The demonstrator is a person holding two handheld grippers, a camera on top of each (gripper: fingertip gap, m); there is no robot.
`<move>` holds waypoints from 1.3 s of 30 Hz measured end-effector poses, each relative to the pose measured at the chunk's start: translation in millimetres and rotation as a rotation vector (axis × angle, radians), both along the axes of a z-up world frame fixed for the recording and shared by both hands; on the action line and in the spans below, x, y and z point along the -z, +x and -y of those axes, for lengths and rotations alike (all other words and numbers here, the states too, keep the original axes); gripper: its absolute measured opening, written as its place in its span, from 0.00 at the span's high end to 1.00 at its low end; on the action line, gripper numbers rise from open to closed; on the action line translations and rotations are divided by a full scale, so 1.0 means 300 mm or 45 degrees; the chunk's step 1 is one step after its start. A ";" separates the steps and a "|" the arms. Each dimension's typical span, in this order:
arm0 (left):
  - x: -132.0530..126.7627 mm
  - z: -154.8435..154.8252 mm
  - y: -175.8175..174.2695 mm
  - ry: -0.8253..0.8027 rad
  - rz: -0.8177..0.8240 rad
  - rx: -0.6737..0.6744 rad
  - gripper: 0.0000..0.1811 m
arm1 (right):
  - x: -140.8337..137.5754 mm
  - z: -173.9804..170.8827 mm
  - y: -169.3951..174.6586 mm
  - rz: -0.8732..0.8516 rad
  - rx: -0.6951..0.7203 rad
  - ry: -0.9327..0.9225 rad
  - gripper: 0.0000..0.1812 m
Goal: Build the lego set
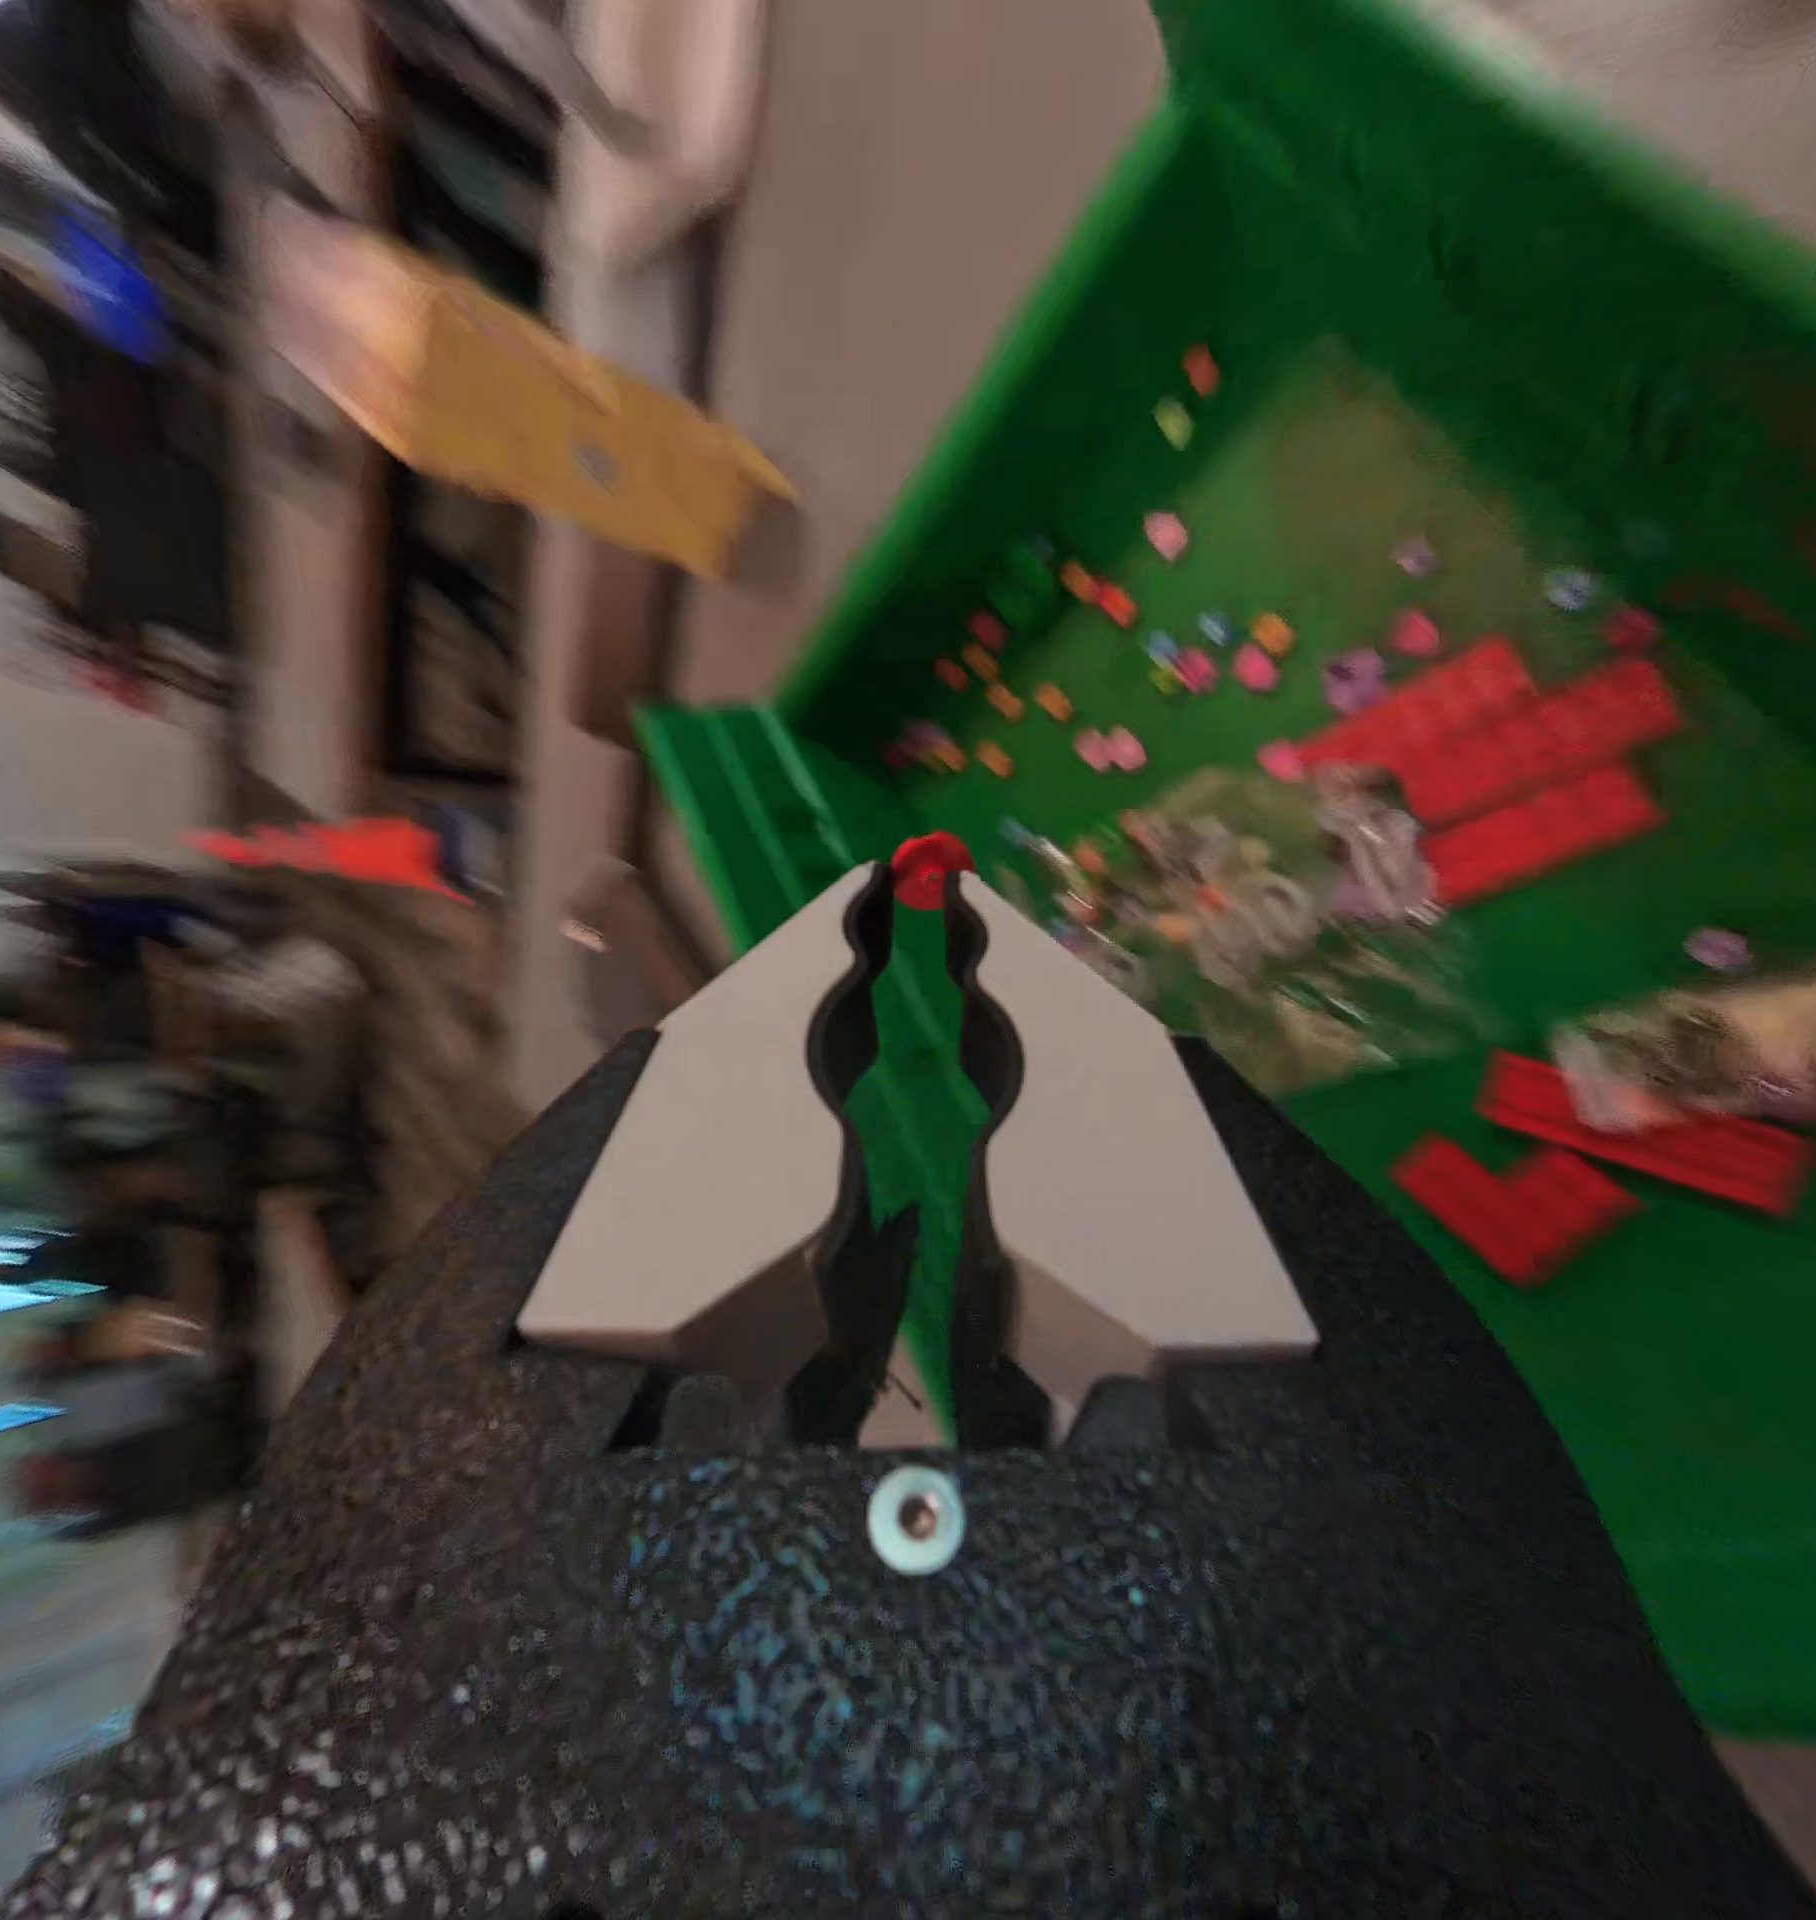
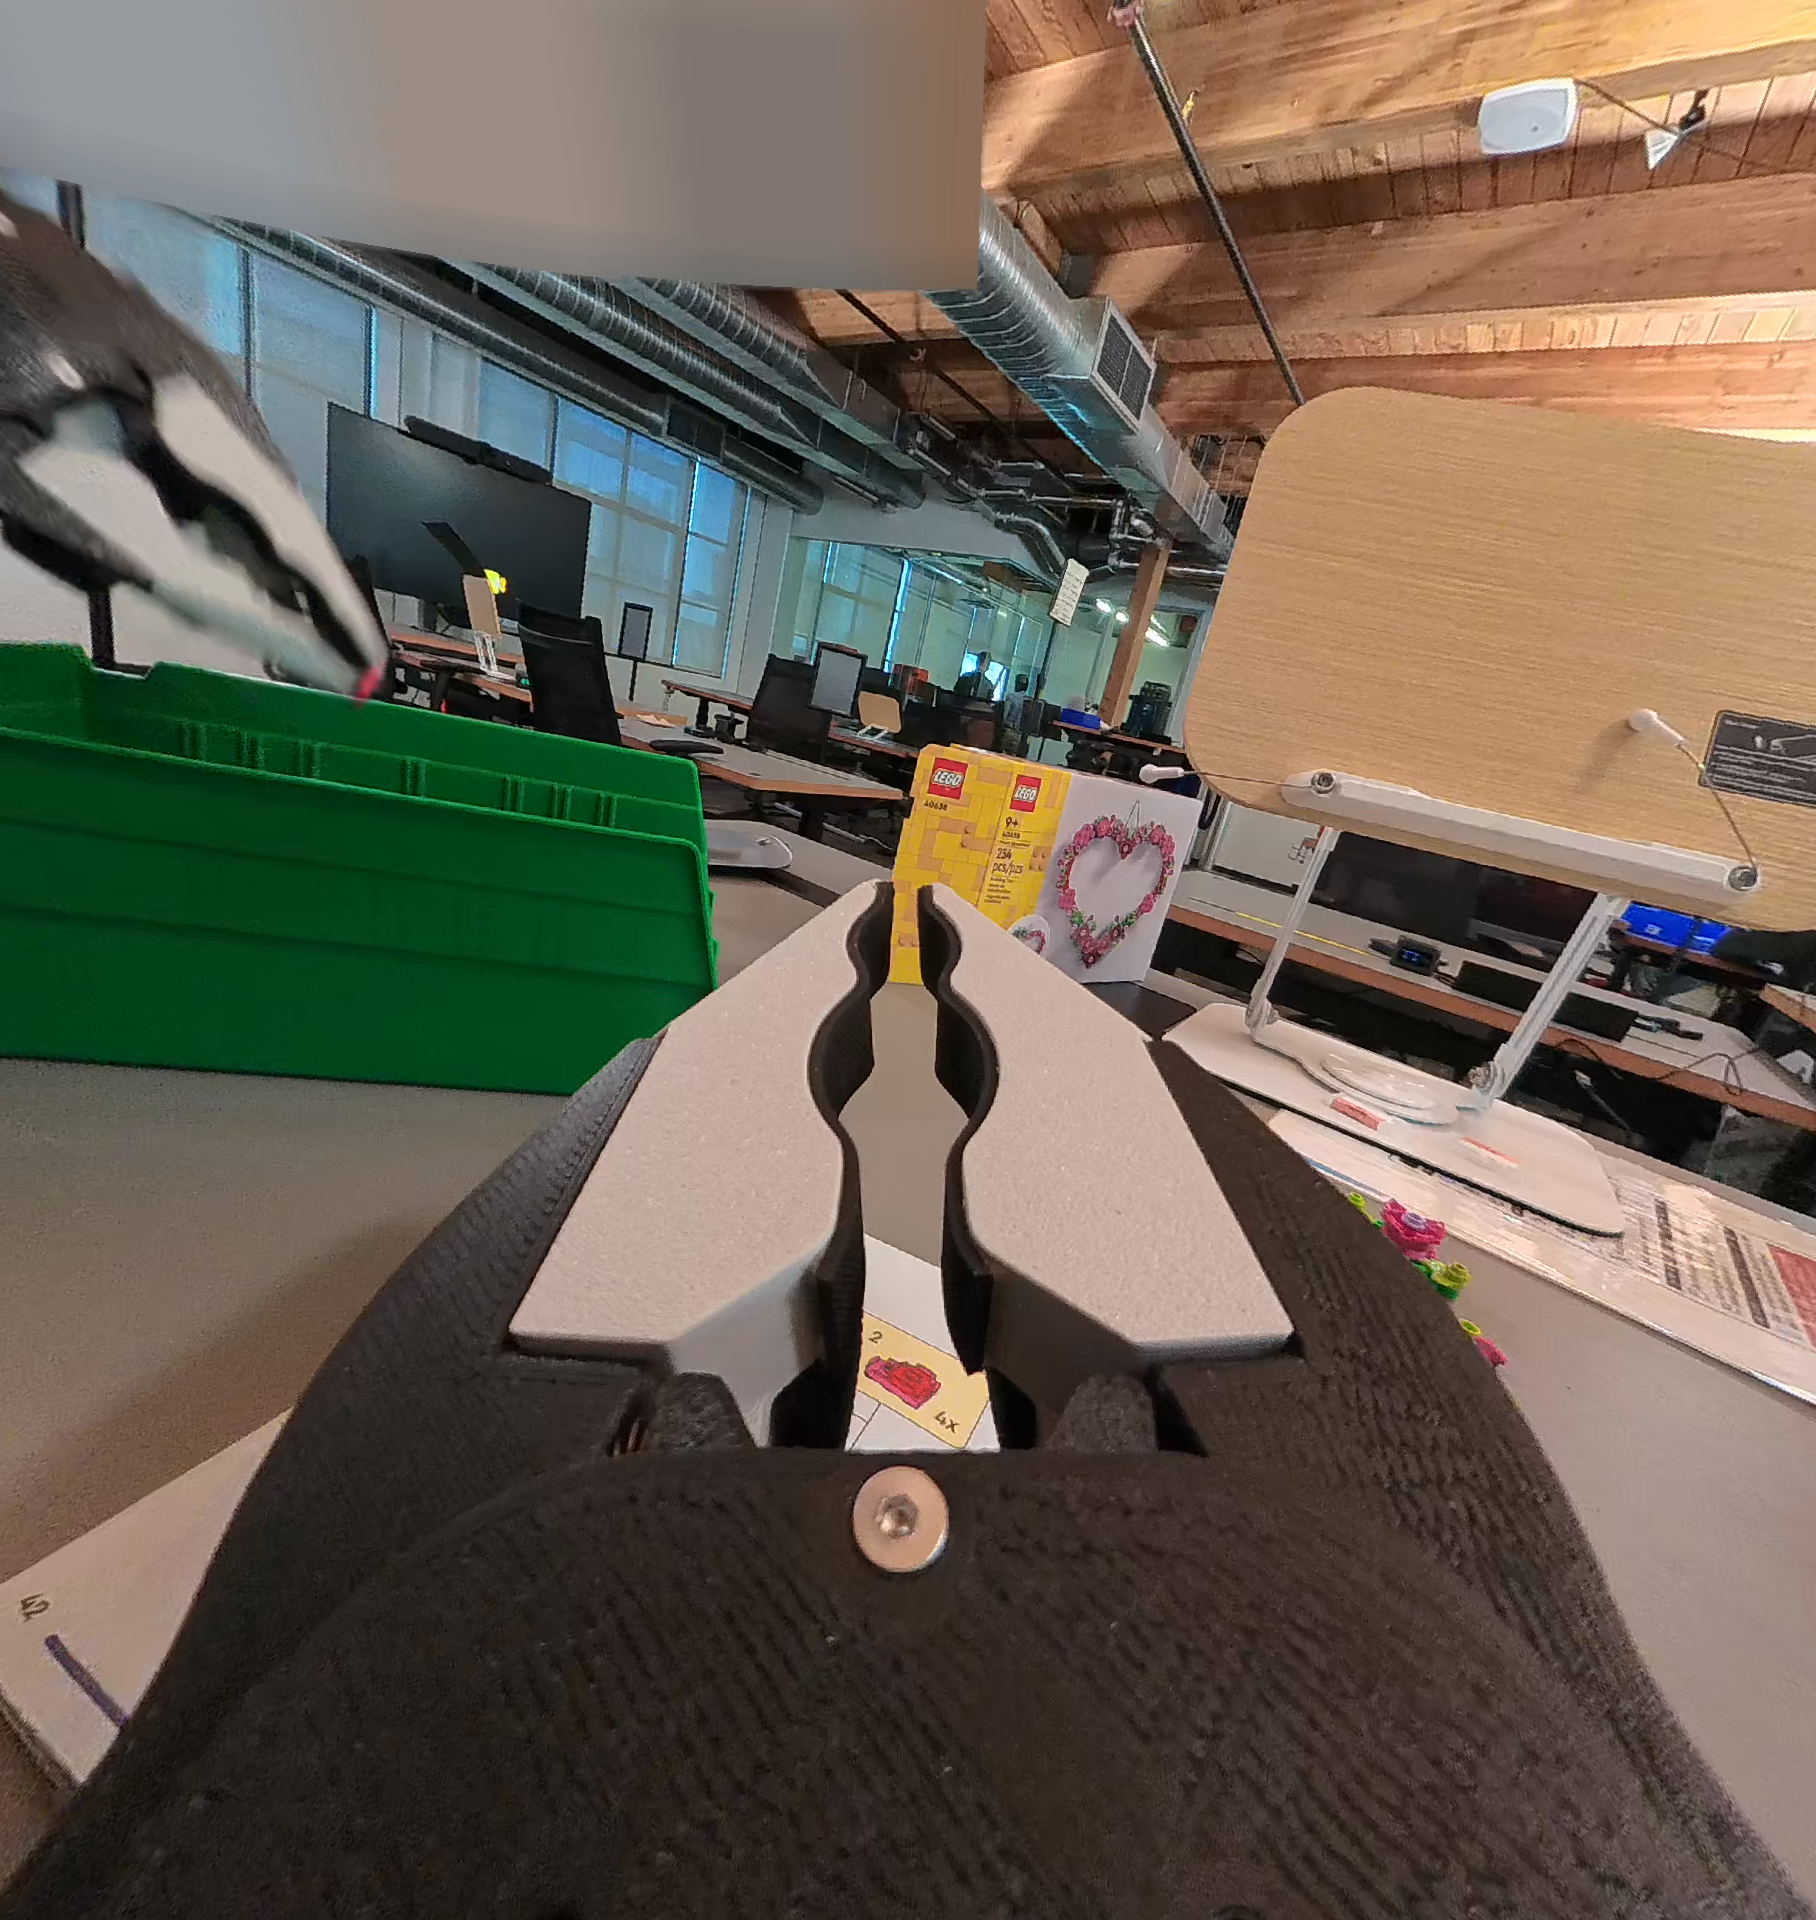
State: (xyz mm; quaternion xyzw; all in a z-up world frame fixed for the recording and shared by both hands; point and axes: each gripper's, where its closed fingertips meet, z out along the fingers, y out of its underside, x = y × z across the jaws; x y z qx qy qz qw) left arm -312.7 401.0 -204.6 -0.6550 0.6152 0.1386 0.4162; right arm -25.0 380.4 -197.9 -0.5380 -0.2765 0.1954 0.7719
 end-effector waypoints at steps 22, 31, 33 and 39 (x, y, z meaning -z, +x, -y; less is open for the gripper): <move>-0.636 0.410 0.524 1.177 0.058 0.449 0.96 | -0.332 0.329 0.429 -0.144 0.259 0.415 0.98; -0.479 0.409 0.777 0.715 0.343 0.229 0.96 | -0.209 0.331 0.910 0.171 0.551 0.094 0.94; -0.414 0.391 0.815 0.620 0.386 0.189 0.96 | -0.108 0.312 0.985 0.255 0.505 -0.124 0.92; -0.285 0.341 0.904 0.407 0.588 0.100 0.96 | 0.239 0.277 1.060 0.467 0.239 -0.794 0.80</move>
